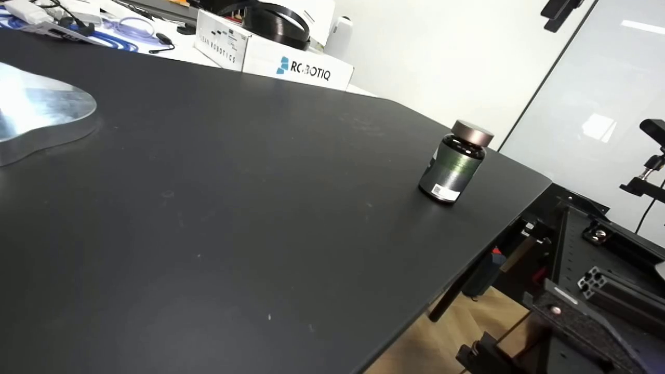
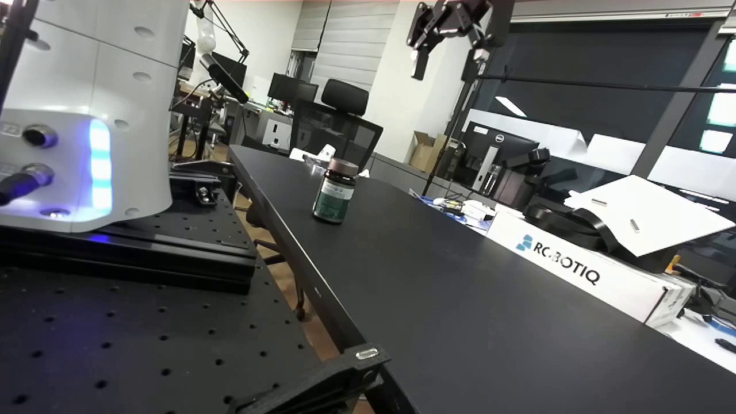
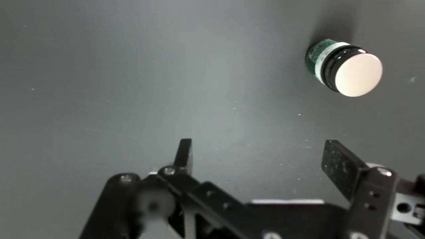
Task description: Put the bottle on the silver thing
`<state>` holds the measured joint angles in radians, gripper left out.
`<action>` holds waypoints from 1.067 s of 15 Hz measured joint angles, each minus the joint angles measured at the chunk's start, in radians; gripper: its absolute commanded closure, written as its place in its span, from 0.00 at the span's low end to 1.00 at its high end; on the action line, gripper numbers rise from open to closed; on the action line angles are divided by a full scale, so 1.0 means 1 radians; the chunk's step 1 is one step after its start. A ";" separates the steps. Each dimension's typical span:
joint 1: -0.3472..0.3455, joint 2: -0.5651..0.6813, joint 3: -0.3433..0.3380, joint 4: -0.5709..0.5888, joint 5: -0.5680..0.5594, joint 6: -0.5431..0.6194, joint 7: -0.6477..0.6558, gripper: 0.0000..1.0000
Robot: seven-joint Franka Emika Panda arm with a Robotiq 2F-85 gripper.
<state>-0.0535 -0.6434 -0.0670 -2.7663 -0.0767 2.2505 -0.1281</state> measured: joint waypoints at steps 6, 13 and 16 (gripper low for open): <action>0.127 0.131 0.097 0.012 0.082 0.031 0.020 0.00; 0.191 0.276 0.154 0.013 0.121 0.142 0.030 0.00; 0.216 0.328 0.164 0.012 0.141 0.178 0.030 0.00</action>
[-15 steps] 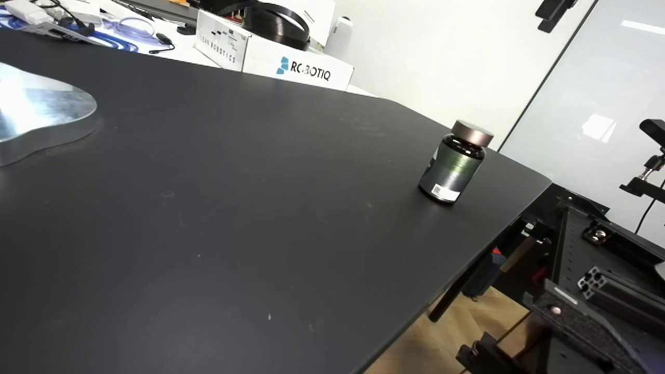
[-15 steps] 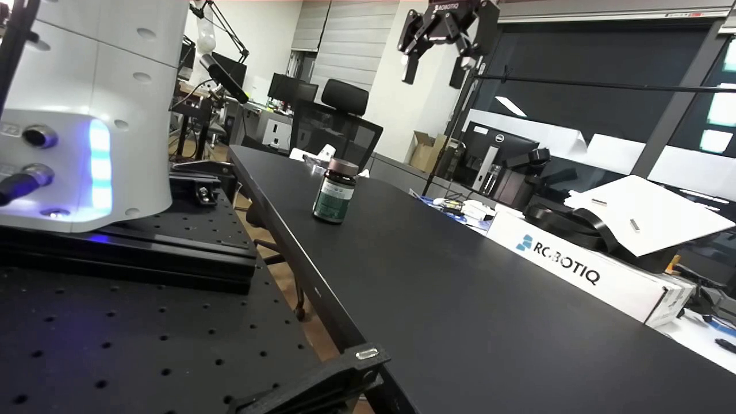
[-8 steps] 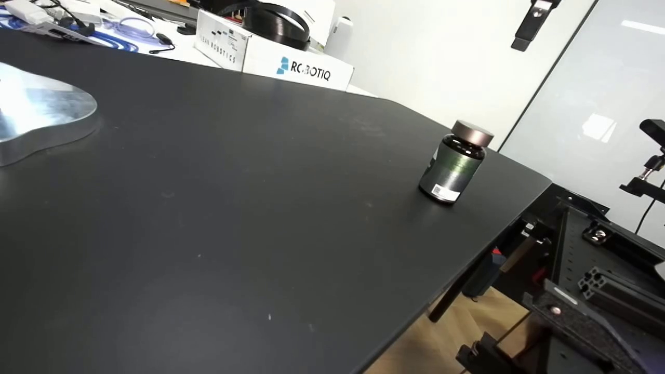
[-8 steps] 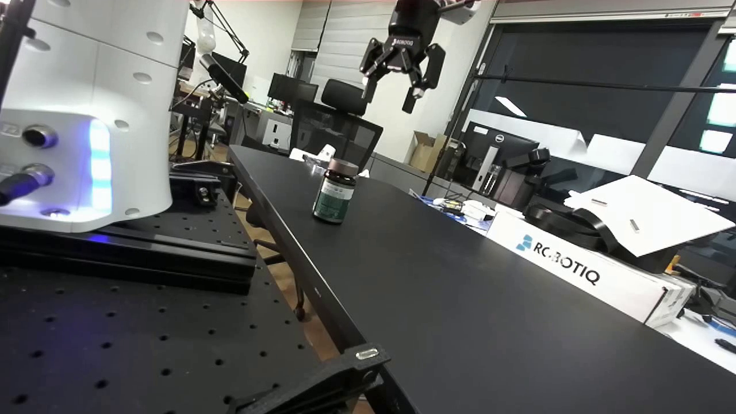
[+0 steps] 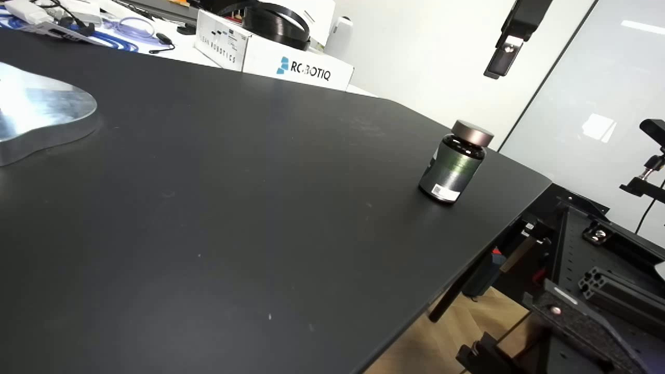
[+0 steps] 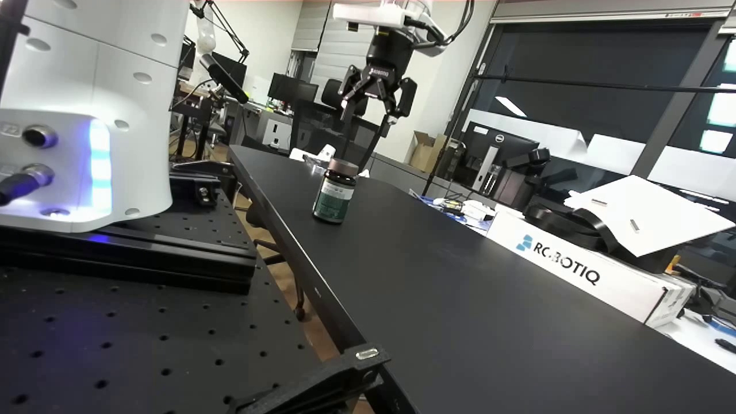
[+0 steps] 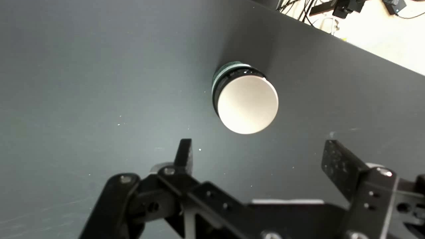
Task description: Put the bottle on the silver thing
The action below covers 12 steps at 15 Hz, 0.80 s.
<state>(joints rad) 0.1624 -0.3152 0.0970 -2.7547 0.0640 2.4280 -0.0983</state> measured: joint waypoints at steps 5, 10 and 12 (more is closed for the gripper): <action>0.004 0.064 0.019 -0.018 -0.003 0.068 0.001 0.00; 0.003 0.123 0.024 -0.019 -0.006 0.109 0.002 0.00; 0.001 0.142 0.024 -0.019 -0.007 0.114 0.002 0.00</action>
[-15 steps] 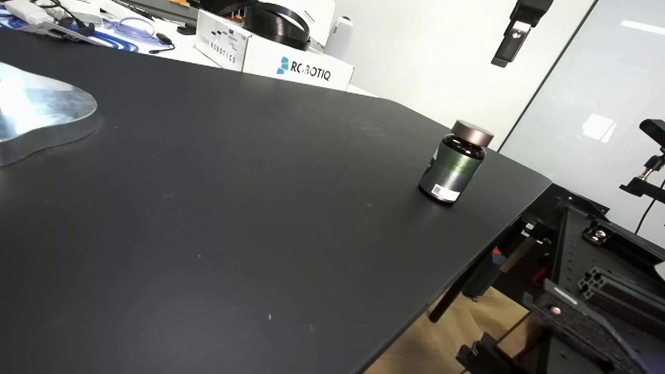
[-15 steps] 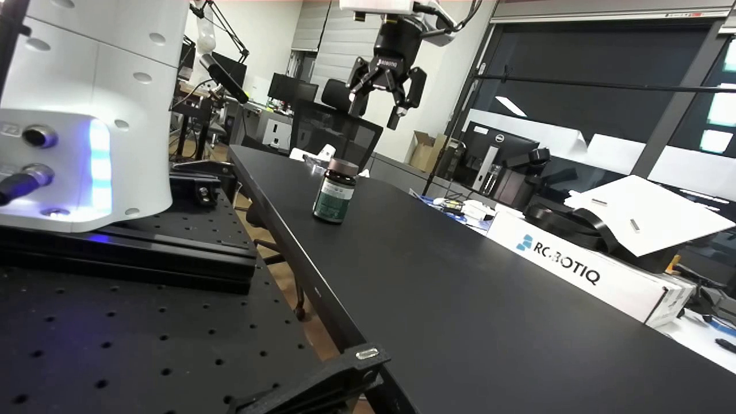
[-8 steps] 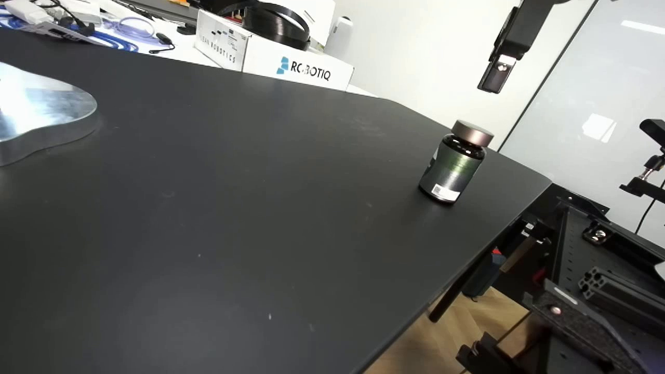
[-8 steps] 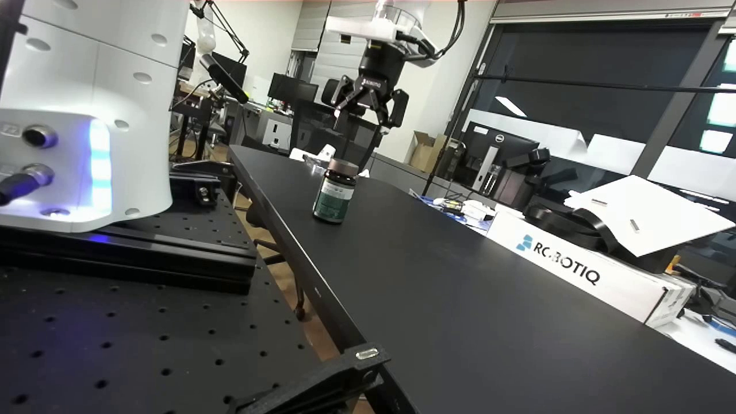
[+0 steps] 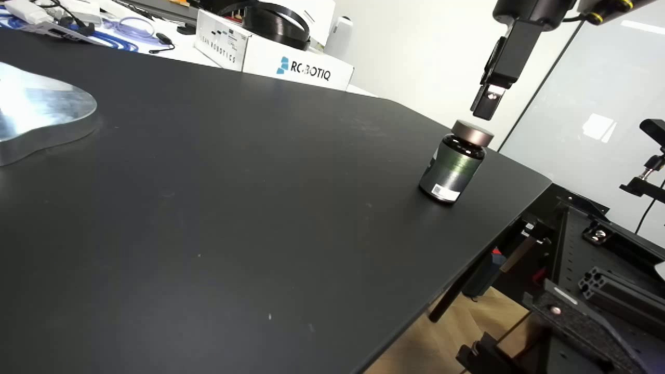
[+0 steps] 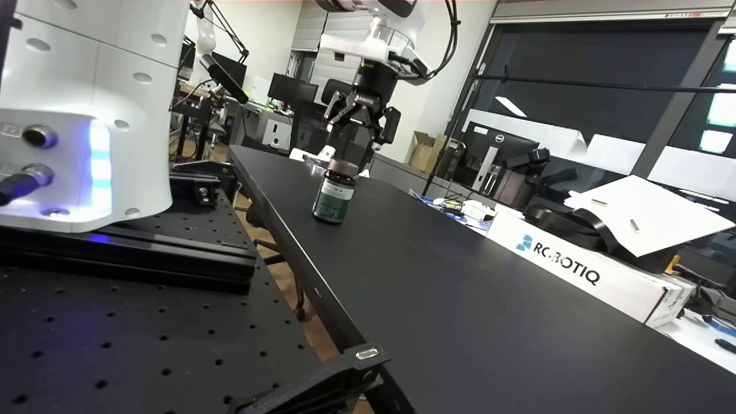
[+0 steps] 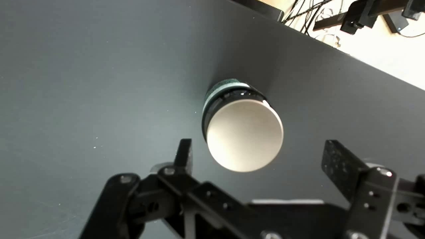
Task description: Put the bottle on the silver thing
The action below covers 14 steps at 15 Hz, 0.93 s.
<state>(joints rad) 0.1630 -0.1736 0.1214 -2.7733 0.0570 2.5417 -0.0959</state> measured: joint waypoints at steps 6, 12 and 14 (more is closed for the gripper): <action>-0.012 0.048 0.000 0.000 -0.003 0.029 0.006 0.00; -0.018 0.084 0.000 0.000 -0.018 0.054 0.017 0.49; -0.020 0.083 -0.002 0.001 -0.017 0.049 0.017 0.63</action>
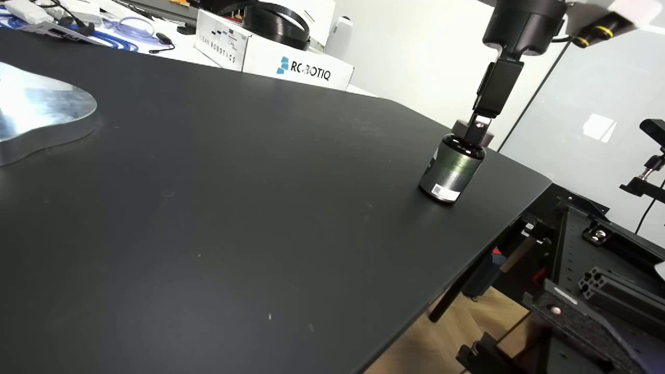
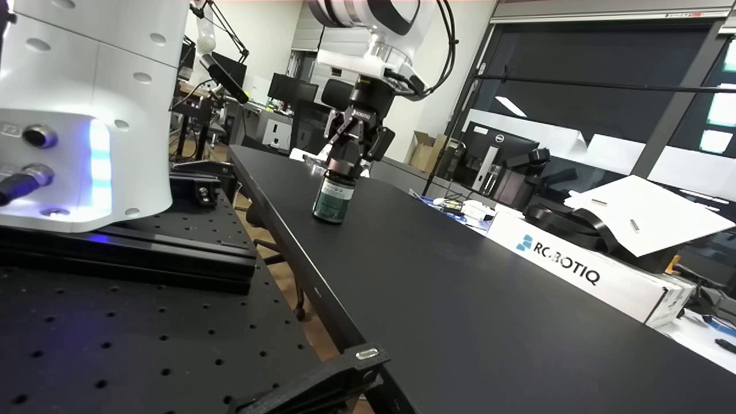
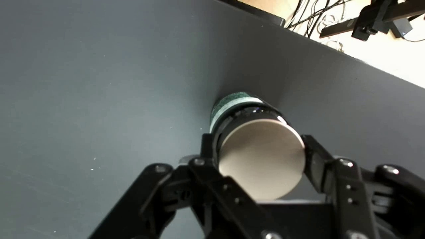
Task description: Put the bottle on the silver thing
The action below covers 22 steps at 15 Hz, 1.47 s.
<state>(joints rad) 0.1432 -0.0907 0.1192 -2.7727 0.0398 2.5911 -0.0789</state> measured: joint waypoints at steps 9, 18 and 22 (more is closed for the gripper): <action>-0.025 -0.245 -0.040 0.007 0.000 -0.136 -0.011 0.39; -0.026 -0.268 -0.040 0.000 0.000 -0.149 -0.012 0.64; -0.024 -0.251 -0.035 0.009 -0.002 -0.138 -0.012 0.64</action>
<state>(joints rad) 0.1187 -0.3421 0.0838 -2.7640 0.0381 2.4536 -0.0910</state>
